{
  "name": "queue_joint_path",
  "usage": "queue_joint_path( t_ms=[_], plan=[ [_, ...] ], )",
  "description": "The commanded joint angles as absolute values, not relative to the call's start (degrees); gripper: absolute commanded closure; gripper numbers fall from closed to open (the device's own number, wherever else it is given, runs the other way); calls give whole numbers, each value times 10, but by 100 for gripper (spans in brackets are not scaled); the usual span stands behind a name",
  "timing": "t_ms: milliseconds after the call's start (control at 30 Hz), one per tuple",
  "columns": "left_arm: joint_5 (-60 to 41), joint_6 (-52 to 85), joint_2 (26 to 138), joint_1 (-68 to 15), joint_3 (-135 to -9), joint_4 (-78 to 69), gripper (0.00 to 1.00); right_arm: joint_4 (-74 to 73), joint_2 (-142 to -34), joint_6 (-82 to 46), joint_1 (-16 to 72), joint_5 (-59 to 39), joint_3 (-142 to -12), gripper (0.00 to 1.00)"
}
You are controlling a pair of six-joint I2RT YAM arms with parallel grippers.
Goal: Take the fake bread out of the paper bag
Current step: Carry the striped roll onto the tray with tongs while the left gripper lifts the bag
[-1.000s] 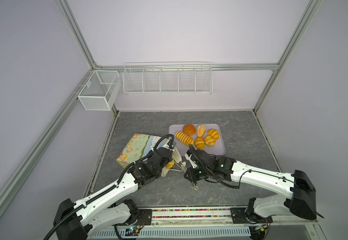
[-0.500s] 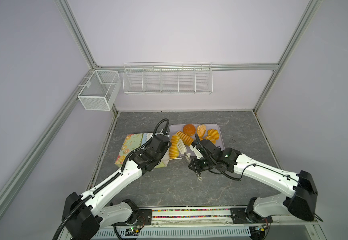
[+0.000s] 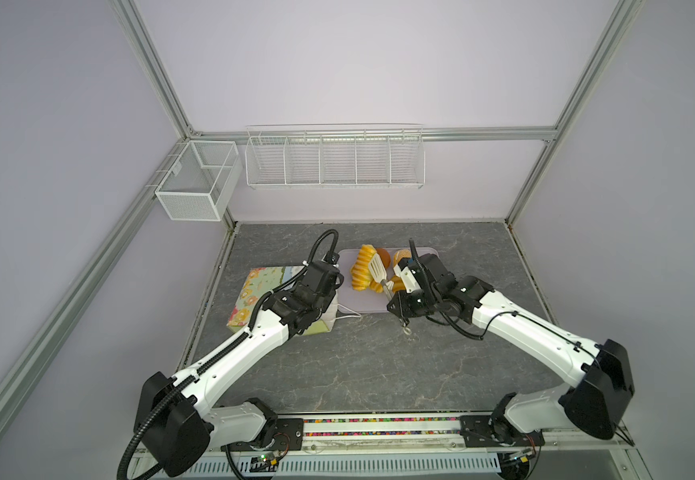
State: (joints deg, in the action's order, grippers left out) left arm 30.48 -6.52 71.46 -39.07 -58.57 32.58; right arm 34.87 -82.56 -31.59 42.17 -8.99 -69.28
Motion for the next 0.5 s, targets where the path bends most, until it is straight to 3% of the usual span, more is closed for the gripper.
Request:
queue_joint_path(
  t_ms=[0,467],
  plan=[
    [301,-57,695,-383,-610,352,100,331,-855,-286,416,-118,-715,94],
    [303,-53,583,-371,-621,421,100,391,-1002,-227,408,-138,-803,93]
  ],
)
